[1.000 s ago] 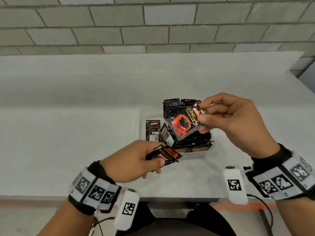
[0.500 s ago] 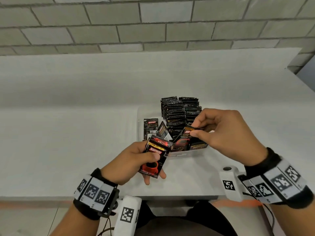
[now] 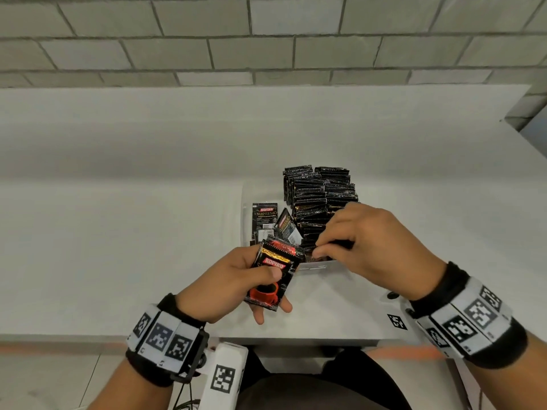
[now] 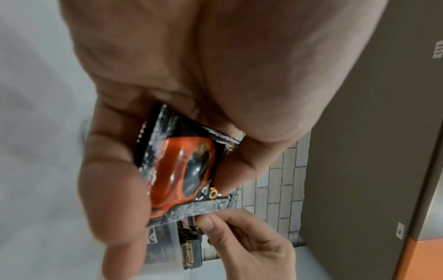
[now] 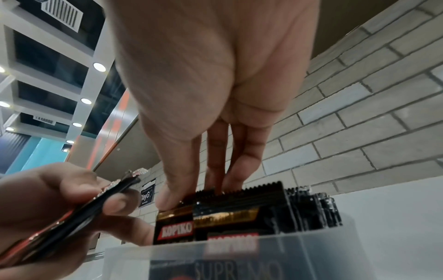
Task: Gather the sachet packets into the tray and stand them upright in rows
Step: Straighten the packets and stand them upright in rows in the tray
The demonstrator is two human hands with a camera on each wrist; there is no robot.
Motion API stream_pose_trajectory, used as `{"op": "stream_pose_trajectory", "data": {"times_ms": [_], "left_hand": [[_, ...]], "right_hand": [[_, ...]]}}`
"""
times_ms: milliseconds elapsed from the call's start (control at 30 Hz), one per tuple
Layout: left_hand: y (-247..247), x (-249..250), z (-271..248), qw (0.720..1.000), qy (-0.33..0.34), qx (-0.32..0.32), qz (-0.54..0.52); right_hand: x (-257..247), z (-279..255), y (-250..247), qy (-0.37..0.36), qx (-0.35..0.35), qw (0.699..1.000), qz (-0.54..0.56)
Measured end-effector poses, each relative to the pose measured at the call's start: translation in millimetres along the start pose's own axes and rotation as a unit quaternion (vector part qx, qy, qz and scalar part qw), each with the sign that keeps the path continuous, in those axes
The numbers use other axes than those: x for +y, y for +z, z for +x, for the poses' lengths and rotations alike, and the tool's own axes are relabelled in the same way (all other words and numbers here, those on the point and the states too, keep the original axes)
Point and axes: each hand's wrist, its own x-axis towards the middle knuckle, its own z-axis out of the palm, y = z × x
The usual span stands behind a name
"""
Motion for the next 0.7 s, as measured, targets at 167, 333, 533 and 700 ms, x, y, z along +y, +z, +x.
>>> {"op": "stream_pose_trajectory", "data": {"times_ms": [167, 333, 533, 700], "left_hand": [[-7.2, 6.5, -5.7, 0.999, 0.028, 0.03, 0.002], [-22.1, 33.0, -12.5, 0.997, 0.068, 0.045, -0.011], [-12.8, 65.0, 8.2, 0.994, 0.102, 0.024, 0.031], [-19.5, 86.7, 27.0, 0.988, 0.128, 0.088, 0.01]], "right_hand": [[1.0, 2.6, -8.0, 0.015, -0.001, 1.0, 0.01], [-21.7, 27.7, -35.0, 0.048, 0.049, 0.98, 0.189], [-45.7, 63.2, -37.7, -0.03, -0.094, 0.988, 0.121], [-41.0, 77.7, -44.2, 0.037, -0.047, 0.984, 0.166]]}}
